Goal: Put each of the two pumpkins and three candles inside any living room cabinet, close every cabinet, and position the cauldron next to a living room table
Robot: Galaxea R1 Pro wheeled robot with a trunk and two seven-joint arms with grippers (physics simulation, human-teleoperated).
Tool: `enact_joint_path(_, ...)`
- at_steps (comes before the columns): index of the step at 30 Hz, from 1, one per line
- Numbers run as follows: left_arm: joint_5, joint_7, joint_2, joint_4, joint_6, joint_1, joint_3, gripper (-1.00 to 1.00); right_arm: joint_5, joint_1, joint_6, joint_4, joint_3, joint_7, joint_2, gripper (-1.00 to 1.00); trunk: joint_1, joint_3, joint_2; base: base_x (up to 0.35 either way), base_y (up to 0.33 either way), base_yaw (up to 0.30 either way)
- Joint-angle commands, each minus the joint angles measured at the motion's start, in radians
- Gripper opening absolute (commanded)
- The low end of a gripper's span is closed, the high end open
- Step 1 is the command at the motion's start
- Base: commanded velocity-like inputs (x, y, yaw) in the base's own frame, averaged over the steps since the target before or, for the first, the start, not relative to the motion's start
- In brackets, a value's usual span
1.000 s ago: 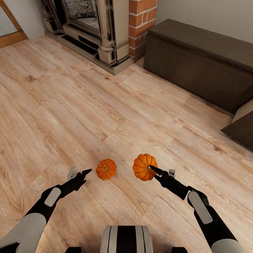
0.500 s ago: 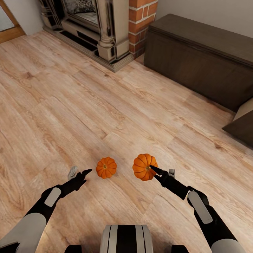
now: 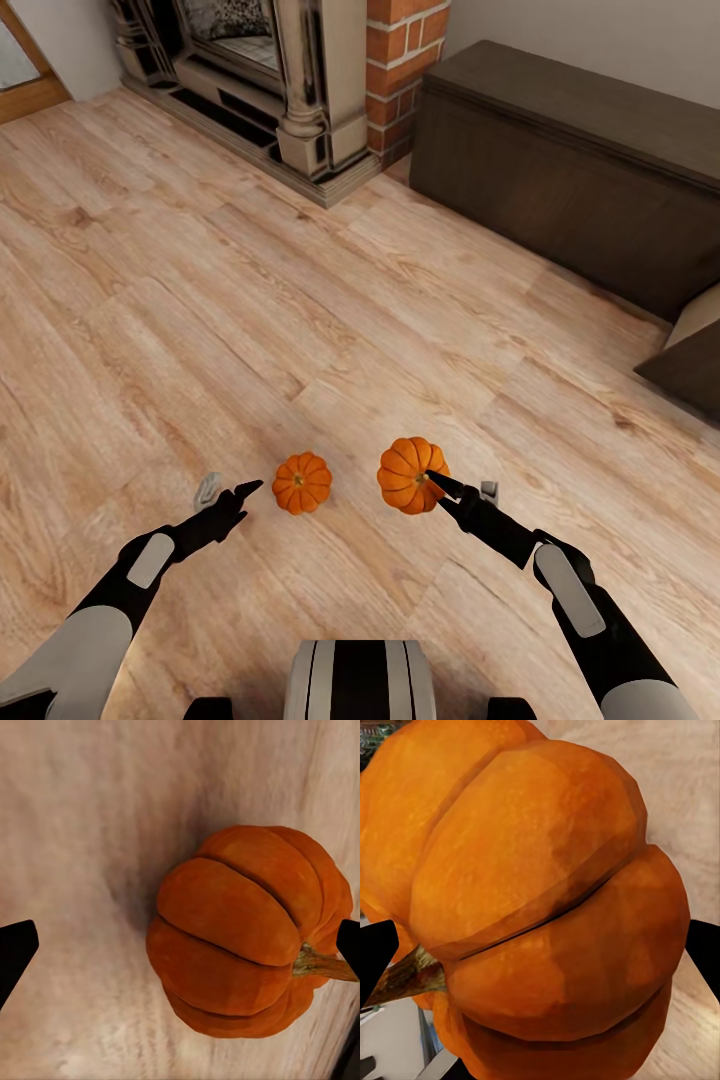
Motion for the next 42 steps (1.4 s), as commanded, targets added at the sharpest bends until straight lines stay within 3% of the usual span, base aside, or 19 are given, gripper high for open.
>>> enact_joint_path(1, 0.003, -0.002, 0.000, 0.000, 0.008, 0.000, 0.004, 1.00, -0.008, 0.000, 0.006, 0.000, 0.000, -0.002, 0.000, -1.00, 0.000, -0.001, 0.000, 0.028, -0.012, 0.000)
enact_joint_path(42, 0.000, -0.015, 0.000, 0.000, 0.010, 0.000, 0.002, 1.00, -0.009, 0.001, 0.006, 0.001, -0.007, 0.000, 0.000, -1.00, 0.000, 0.003, 0.000, 0.010, -0.012, -0.020)
